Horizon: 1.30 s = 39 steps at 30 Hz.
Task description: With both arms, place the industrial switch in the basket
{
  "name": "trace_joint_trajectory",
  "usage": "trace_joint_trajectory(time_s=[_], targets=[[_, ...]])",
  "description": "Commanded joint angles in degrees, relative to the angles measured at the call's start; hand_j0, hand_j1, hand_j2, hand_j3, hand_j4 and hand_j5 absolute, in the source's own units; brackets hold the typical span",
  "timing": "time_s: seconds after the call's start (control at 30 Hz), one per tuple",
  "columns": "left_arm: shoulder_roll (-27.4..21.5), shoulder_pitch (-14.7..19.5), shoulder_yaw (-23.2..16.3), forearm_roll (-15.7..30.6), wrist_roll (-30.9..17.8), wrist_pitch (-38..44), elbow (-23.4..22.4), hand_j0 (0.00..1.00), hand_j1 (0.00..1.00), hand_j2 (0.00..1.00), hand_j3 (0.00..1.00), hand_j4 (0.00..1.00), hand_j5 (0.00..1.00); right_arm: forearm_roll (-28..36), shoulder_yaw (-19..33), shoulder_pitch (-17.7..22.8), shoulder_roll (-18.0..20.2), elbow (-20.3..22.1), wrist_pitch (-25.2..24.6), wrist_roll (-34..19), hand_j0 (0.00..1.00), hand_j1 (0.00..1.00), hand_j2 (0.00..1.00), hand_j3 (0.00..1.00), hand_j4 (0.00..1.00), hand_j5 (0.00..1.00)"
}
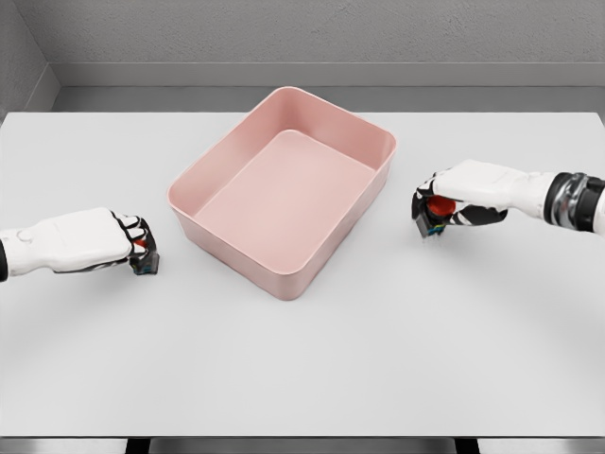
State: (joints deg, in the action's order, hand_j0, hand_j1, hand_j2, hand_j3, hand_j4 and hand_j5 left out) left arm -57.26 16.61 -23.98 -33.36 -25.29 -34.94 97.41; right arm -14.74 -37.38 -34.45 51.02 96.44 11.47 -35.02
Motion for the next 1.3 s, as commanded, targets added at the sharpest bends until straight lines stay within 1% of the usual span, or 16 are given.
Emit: trace_joint_trajectory(time_s=[0.0,0.13,0.27,0.53,0.6,0.67,0.7,0.8,0.83,0.87,1.0,1.03,1.1,1.13,1.2,1.27], targets=[[0.0,0.0,0.0,0.0,-0.8,-0.1,0.0,0.28,0.28,0.28,0.28,0.28,0.28,0.2,0.0,-0.1,0.3,0.2,0.0,0.0,0.53,0.53,0.53,0.53,0.53,0.53],[0.0,0.0,0.0,0.3,-1.0,-0.1,0.0,0.20,0.20,0.20,0.20,0.20,0.20,0.2,0.0,-2.9,0.6,0.4,0.0,0.0,0.54,0.54,0.54,0.54,0.54,0.54],[0.0,0.2,0.0,1.6,-0.9,-0.1,0.0,0.13,0.13,0.13,0.13,0.13,0.13,0.2,-0.1,-4.5,0.5,1.0,0.0,0.0,0.54,0.54,0.54,0.54,0.54,0.54],[-1.2,1.1,0.9,3.4,-0.3,-0.1,0.0,0.14,0.14,0.14,0.14,0.14,0.14,0.2,-0.3,-6.6,0.5,1.5,0.1,0.0,0.55,0.55,0.55,0.55,0.55,0.55],[-1.7,1.4,1.0,3.8,-0.3,-0.1,-0.1,0.14,0.14,0.14,0.14,0.14,0.14,0.2,-0.4,-7.5,0.2,1.6,0.1,0.0,0.55,0.55,0.55,0.55,0.55,0.55],[-2.2,1.4,1.0,3.9,-0.3,-0.1,-0.4,0.14,0.14,0.14,0.14,0.14,0.14,0.2,-2.2,-9.3,-0.3,1.5,0.1,0.0,0.55,0.55,0.55,0.55,0.55,0.55],[-3.1,1.8,1.0,4.4,-0.2,-0.1,-0.4,0.14,0.14,0.14,0.14,0.14,0.14,0.2,-2.4,-9.7,-0.8,1.6,0.1,0.0,0.55,0.55,0.55,0.55,0.55,0.55],[-3.0,4.0,1.1,6.2,-0.3,-0.1,-0.5,0.14,0.14,0.14,0.14,0.14,0.14,0.2,-2.5,-10.5,-1.5,2.5,0.1,0.0,0.56,0.56,0.56,0.56,0.56,0.56],[-3.0,5.1,1.1,6.9,-0.3,-0.1,-0.5,0.14,0.14,0.14,0.14,0.14,0.14,0.2,-3.8,-12.0,-2.2,2.5,0.0,0.0,0.56,0.56,0.56,0.56,0.56,0.56],[-2.9,5.4,1.4,6.9,-0.3,-0.1,-0.6,0.14,0.14,0.14,0.14,0.14,0.14,0.2,-5.0,-13.0,-2.9,2.5,-0.1,0.0,0.56,0.56,0.56,0.56,0.56,0.56],[-2.4,7.8,1.8,9.4,-0.3,-0.1,-0.5,0.14,0.14,0.14,0.14,0.14,0.14,0.2,-5.3,-14.8,-4.4,2.4,-0.1,0.0,0.56,0.56,0.56,0.56,0.56,0.56],[-2.3,8.7,1.7,10.2,-0.3,-0.1,-0.5,0.14,0.14,0.14,0.14,0.14,0.14,0.3,-6.1,-15.7,-5.1,2.4,-0.2,0.0,0.56,0.56,0.56,0.56,0.56,0.56],[-1.5,9.7,1.7,11.4,-0.3,-0.1,-0.4,0.14,0.14,0.14,0.14,0.14,0.14,0.3,-7.8,-18.4,-7.0,2.4,-2.2,0.0,0.56,0.56,0.56,0.56,0.56,0.56],[-1.3,10.3,1.7,11.8,-0.3,-0.1,-0.4,0.14,0.14,0.14,0.14,0.14,0.14,0.3,-7.9,-18.4,-7.0,2.4,-2.2,0.0,0.56,0.56,0.56,0.56,0.56,0.56],[0.8,12.0,1.7,12.8,-0.3,-0.1,-0.3,0.14,0.14,0.14,0.14,0.14,0.14,0.3,-7.9,-18.4,-6.8,2.4,-2.2,0.0,0.59,0.59,0.59,0.59,0.59,0.59],[2.9,13.5,1.5,13.8,-0.3,-0.1,0.0,0.14,0.14,0.14,0.14,0.14,0.14,0.3,-7.8,-18.4,-6.6,2.4,-2.2,0.0,0.67,0.67,0.67,0.67,0.67,0.67]])
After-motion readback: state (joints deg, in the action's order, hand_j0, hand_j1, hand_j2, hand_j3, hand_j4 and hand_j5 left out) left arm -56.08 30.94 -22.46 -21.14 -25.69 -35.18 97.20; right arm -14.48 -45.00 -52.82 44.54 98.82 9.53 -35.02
